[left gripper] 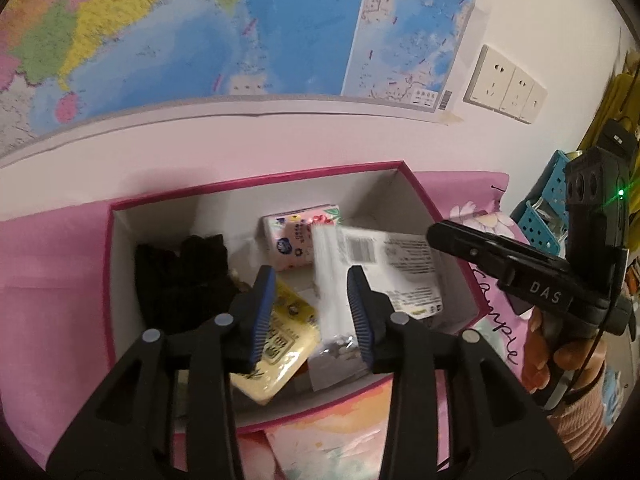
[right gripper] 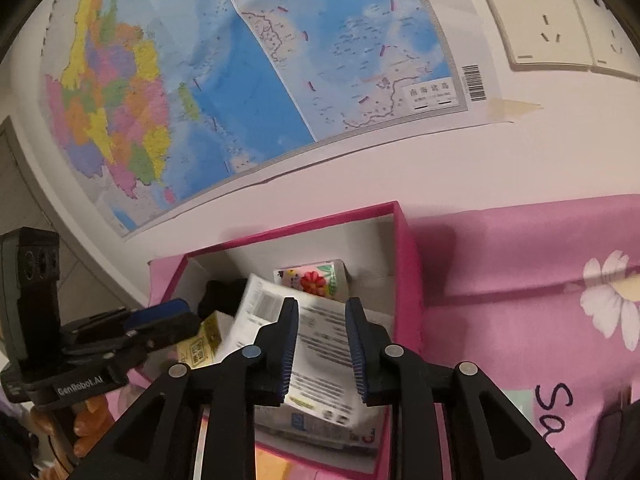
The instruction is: Organize soft objects
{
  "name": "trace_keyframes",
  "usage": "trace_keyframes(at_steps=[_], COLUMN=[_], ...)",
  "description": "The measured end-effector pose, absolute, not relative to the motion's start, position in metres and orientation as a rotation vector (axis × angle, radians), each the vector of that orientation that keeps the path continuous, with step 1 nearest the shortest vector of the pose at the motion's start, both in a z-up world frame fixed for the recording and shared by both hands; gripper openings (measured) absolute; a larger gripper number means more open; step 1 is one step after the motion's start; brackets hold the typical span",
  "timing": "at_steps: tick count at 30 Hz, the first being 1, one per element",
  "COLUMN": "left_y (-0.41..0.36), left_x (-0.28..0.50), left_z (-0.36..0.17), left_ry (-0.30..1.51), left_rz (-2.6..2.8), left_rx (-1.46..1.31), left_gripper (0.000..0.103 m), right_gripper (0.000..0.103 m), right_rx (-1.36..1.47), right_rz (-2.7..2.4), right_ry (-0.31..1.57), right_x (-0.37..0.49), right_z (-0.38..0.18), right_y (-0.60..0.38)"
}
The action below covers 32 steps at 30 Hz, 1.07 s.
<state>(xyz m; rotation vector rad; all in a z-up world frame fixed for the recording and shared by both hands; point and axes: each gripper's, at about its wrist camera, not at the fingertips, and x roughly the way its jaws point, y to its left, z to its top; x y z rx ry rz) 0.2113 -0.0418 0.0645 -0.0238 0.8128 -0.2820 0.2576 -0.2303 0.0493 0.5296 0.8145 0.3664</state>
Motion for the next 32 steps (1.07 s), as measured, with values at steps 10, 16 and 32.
trace_keyframes(at_steps=[10, 16, 32], left_y=[-0.016, -0.005, 0.005], left_x=[0.109, 0.063, 0.023], left_z=[0.091, 0.071, -0.001], left_ry=[0.505, 0.495, 0.699], left_rz=[-0.251, -0.157, -0.035], left_rx=[0.025, 0.039, -0.056], left_gripper=[0.101, 0.102, 0.102], right_gripper=[0.074, 0.093, 0.094], right_rx=[0.372, 0.263, 0.236], right_rz=[0.434, 0.401, 0.362], right_ry=[0.692, 0.676, 0.732], right_x=[0.171, 0.116, 0.069], right_z=[0.085, 0.079, 0.054], right_y=[-0.213, -0.184, -0.152])
